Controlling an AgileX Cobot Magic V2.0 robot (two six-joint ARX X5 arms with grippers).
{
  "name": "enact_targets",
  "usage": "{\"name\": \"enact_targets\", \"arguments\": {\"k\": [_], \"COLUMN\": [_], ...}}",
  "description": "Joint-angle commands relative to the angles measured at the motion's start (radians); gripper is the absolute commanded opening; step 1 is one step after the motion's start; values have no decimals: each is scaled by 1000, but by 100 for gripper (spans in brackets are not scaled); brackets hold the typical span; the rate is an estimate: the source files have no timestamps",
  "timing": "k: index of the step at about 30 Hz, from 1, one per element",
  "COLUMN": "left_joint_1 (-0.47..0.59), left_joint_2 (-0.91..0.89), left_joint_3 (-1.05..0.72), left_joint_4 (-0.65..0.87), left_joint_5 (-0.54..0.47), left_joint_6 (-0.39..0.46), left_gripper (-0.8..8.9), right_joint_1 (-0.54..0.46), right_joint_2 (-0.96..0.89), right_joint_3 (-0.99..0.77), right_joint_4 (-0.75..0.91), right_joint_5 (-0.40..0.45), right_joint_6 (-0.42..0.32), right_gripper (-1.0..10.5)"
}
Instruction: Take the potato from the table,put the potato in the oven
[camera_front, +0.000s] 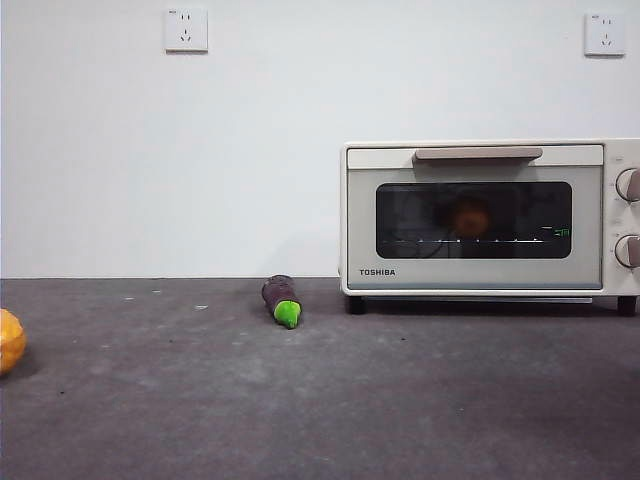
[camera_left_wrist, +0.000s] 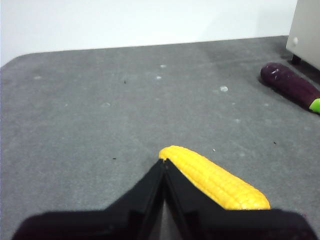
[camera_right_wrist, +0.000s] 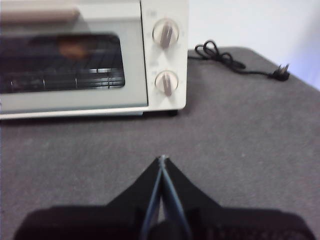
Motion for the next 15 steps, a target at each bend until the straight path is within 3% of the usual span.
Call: {"name": "enact_targets", "arguments": {"k": [1,15], "left_joint_1": [2,2], "left_joint_2": [4,24], "left_joint_3": [-10,-10], "left_joint_4": [7,7], "left_joint_5": [3,3], "left_joint_6": [-5,-5], "left_gripper": [-4,-4], "right_joint_1": [-1,0], "right_joint_2": [-3,-3], "right_joint_3": [-35,-36], "right_joint_4": [8,8], "right_joint_5": [-4,-33], "right_joint_6": [-11,-58], "right_gripper": [1,1]}}
